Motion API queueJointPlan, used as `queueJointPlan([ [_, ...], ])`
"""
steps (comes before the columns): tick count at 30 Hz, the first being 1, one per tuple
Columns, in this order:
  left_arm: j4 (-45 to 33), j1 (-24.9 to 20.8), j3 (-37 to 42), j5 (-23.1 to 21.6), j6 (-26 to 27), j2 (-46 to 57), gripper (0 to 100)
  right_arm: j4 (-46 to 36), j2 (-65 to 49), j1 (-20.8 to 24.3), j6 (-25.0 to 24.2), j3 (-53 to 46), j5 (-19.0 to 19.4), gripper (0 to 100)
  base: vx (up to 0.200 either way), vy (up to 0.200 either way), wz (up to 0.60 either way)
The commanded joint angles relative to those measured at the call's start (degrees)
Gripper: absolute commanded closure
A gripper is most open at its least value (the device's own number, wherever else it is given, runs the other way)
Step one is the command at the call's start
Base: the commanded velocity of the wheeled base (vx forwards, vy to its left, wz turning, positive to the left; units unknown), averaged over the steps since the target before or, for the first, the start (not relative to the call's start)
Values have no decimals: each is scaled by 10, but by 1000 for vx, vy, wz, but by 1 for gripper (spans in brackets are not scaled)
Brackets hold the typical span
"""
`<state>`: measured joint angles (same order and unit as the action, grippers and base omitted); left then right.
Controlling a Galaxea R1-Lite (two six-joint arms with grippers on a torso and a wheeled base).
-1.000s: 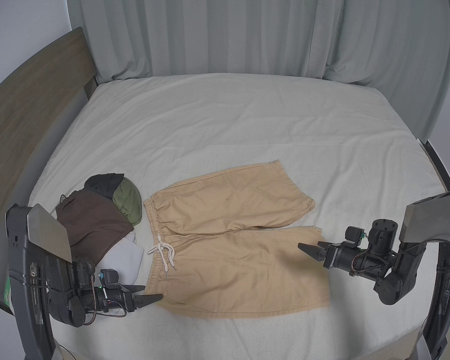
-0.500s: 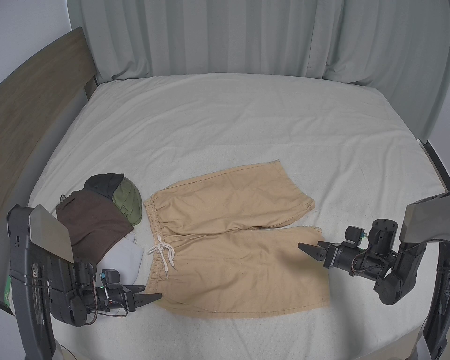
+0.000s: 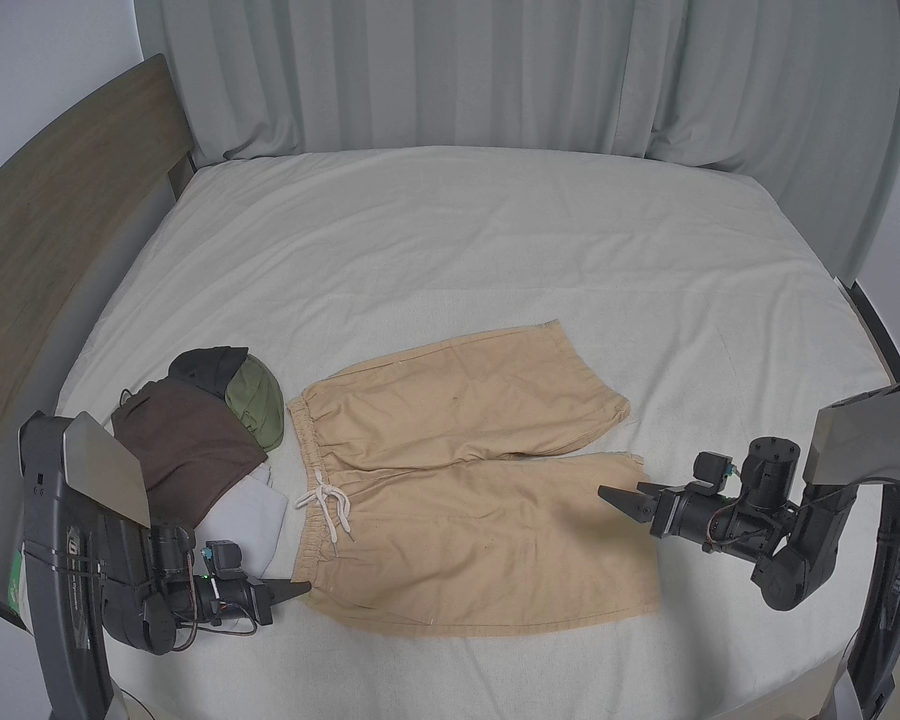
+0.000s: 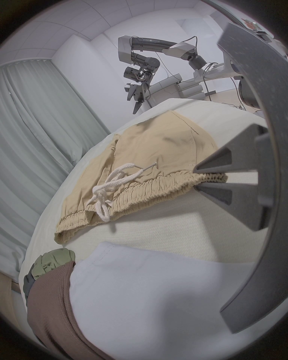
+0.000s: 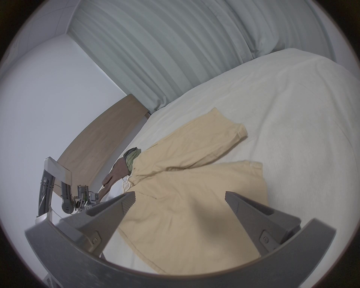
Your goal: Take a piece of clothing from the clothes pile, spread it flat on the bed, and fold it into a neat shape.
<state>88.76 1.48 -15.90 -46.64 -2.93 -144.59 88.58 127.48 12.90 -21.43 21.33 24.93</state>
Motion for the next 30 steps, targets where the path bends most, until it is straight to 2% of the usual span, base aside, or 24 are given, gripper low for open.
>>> queueJointPlan([
  [1,0,-2,0,0,0,-1,100,-1,-3,-2,2,-26,13,0,0,0,0],
  [7,0,-2,0,0,2,-1,100,-2,8,-24,67,-89,41,0,0,0,0],
  [14,1,-2,0,-1,4,-1,100,-2,16,-35,114,-141,44,0,0,0,0],
  [19,1,-2,-1,-1,4,-1,100,-2,56,-43,121,-158,51,0,0,0,0],
  [22,1,-2,0,-1,5,-1,100,-2,68,-54,150,-163,52,0,0,0,0],
  [30,1,-2,0,-1,6,0,100,-2,80,-60,152,-170,53,0,0,0,0],
])
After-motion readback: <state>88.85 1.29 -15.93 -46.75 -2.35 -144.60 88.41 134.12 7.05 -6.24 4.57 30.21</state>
